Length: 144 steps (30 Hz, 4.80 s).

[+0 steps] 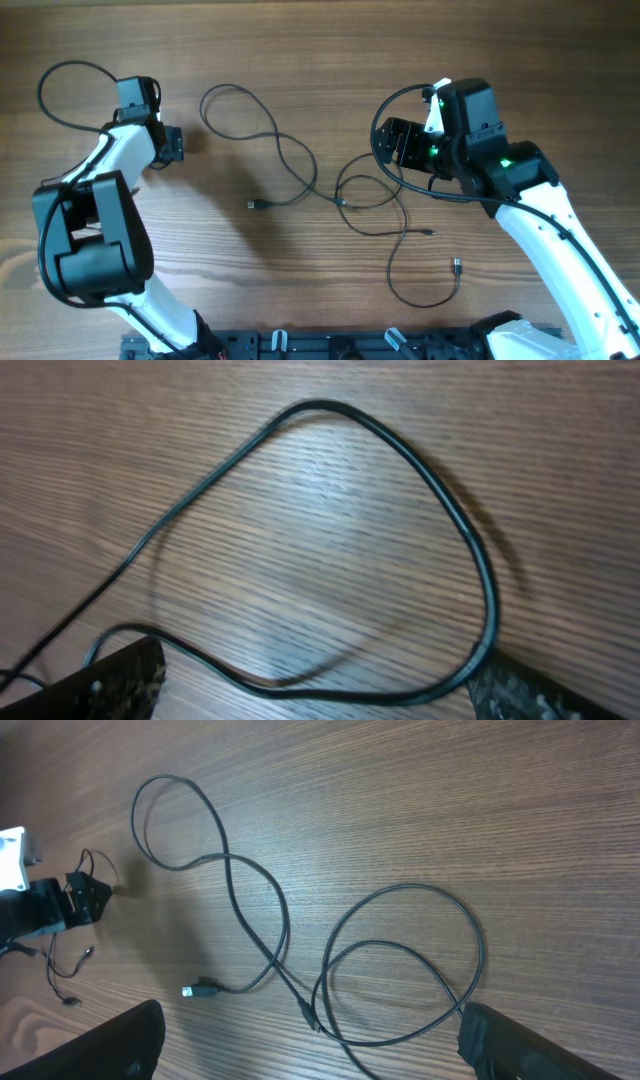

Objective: Untangle cables

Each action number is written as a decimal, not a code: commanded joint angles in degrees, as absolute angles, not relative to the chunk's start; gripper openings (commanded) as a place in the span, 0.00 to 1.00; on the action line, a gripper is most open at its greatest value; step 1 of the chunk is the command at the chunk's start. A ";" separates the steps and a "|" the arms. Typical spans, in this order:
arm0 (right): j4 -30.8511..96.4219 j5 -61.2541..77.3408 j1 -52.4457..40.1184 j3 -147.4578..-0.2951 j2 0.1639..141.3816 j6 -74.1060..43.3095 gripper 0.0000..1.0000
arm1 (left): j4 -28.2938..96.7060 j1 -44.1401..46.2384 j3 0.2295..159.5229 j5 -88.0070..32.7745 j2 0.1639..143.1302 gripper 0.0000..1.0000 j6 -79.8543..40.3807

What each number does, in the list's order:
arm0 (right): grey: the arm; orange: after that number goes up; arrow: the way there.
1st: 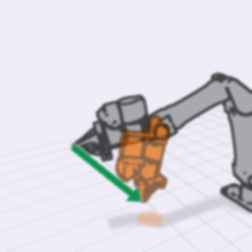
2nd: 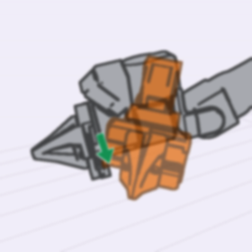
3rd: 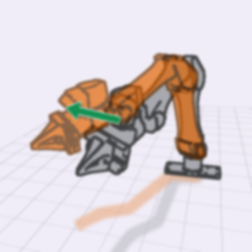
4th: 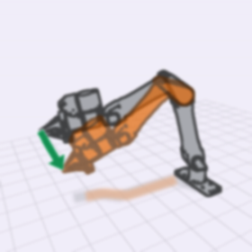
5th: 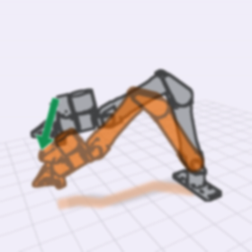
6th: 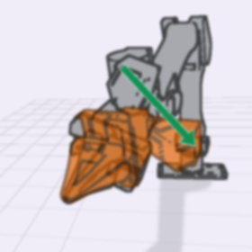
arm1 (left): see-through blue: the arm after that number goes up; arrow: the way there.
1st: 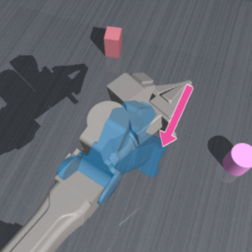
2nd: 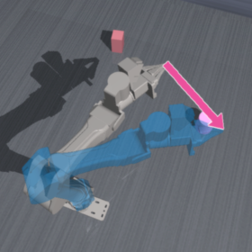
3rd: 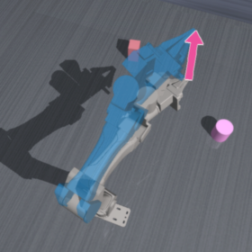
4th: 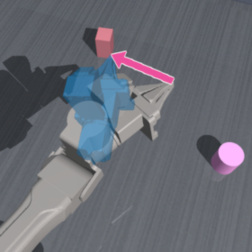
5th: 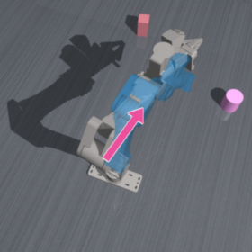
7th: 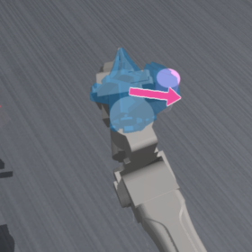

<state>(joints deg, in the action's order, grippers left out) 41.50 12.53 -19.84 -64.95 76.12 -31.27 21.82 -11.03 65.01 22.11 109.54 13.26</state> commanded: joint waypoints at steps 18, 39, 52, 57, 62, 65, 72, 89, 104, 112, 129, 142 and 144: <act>43.72 11.84 -19.64 -65.19 75.55 -31.64 0.96 | 17.85 -20.12 64.90 31.92 86.41 0.04 -3.88; 43.62 11.84 -19.64 -65.17 75.55 -31.00 1.00 | 25.58 -60.93 64.95 29.45 68.27 0.04 -21.34; 43.83 11.86 -19.64 -65.14 75.55 -31.03 1.00 | 26.41 -60.84 64.95 7.60 87.50 1.00 -24.91; 43.79 11.84 -19.64 -65.14 75.55 -31.05 1.00 | 25.04 -57.41 64.95 -12.95 87.50 1.00 -21.32; 43.81 11.84 -19.64 -65.14 75.55 -31.11 1.00 | 26.44 -40.80 64.95 -18.83 87.50 1.00 -16.21; 43.83 11.86 -19.64 -65.14 75.55 -31.09 0.99 | 25.74 -27.79 64.90 -18.61 88.42 1.00 -16.58; 44.93 11.84 -19.64 -65.12 75.55 -31.07 1.00 | 6.70 -2.72 64.90 -15.81 100.47 1.00 -9.63; 47.24 11.84 -19.64 -65.12 75.55 -31.09 1.00 | 3.60 0.10 64.88 -2.85 112.38 1.00 4.34; 50.24 11.86 -19.66 -65.12 75.55 -31.09 1.00 | 3.46 -0.14 64.88 5.91 117.16 0.99 4.29; 50.35 11.86 -19.66 -65.12 75.55 -31.66 1.00 | 3.25 -0.80 64.90 5.89 117.89 0.09 4.03; 50.13 11.79 -19.66 -65.12 75.55 -31.48 1.00 | 0.25 -14.24 64.95 5.89 70.96 0.04 -3.25; 50.19 11.62 -19.66 -65.12 75.55 -31.44 1.00 | -2.46 -41.12 64.95 5.89 74.65 0.04 -3.27; 50.22 11.62 -19.66 -65.12 75.55 -31.46 1.00 | -2.66 -42.98 64.95 5.89 77.06 0.04 -3.27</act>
<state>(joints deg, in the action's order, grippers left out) 50.17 12.53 -19.84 -64.95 76.09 -31.46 -2.02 -40.62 64.88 5.78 74.13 -2.52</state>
